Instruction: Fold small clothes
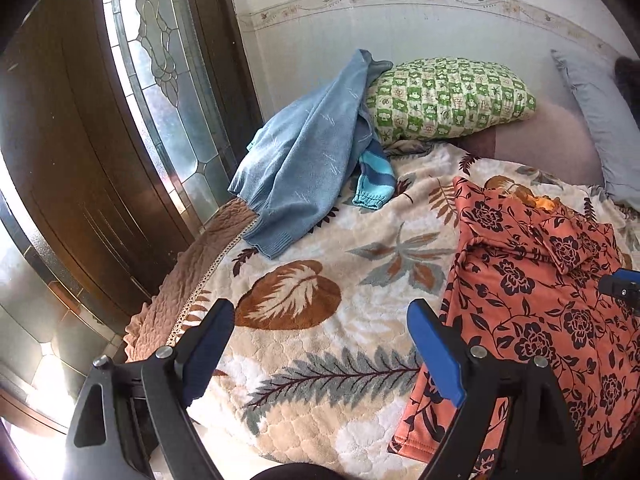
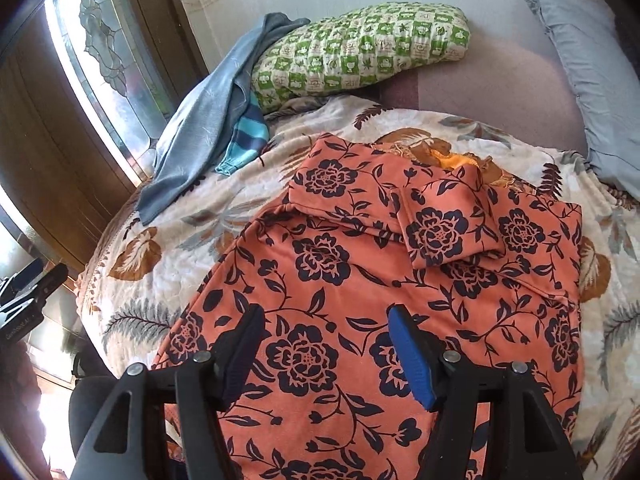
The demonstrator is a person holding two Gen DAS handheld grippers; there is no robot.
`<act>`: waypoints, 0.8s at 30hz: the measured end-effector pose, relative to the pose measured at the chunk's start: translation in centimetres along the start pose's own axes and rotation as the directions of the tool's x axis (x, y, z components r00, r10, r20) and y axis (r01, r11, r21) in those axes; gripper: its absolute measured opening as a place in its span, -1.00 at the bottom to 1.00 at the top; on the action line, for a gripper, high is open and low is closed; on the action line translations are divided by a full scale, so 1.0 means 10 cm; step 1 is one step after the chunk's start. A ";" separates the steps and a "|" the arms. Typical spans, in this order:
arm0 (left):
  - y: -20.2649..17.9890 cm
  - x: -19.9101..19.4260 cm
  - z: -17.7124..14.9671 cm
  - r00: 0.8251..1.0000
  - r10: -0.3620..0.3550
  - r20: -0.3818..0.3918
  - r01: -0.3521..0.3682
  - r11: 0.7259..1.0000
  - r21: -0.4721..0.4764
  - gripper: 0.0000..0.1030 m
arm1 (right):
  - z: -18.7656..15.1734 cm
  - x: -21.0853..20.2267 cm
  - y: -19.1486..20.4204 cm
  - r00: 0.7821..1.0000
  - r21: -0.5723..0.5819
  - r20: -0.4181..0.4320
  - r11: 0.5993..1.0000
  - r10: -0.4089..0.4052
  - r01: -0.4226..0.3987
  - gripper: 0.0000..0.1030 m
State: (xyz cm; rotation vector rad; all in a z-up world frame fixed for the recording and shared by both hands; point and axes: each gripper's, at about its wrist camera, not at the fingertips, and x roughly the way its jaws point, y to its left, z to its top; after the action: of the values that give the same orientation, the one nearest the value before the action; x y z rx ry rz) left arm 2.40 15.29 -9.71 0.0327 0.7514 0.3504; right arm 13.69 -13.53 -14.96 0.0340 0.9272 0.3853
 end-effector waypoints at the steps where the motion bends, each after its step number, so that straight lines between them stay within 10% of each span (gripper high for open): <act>1: 0.01 -0.06 0.02 1.000 -0.005 0.010 0.005 1.000 -0.003 0.71 | 0.01 -0.05 0.03 1.000 -0.005 0.007 1.000 -0.002 0.002 0.31; 17: 0.06 -1.18 0.41 0.976 0.019 0.219 -0.028 0.999 0.037 0.88 | 0.49 -1.20 0.46 0.970 -0.075 0.235 0.996 0.060 -0.044 0.31; 24: -0.02 -1.07 0.33 0.979 -0.043 0.201 0.036 0.999 0.038 0.89 | 0.40 -1.15 0.53 0.974 -0.114 0.220 0.993 0.053 -0.028 0.32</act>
State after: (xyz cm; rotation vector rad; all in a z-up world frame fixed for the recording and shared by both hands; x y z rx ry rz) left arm -2.58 11.99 -0.19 0.0840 0.5557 0.2916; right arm 8.95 -11.93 -2.63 -0.0044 0.6831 0.4602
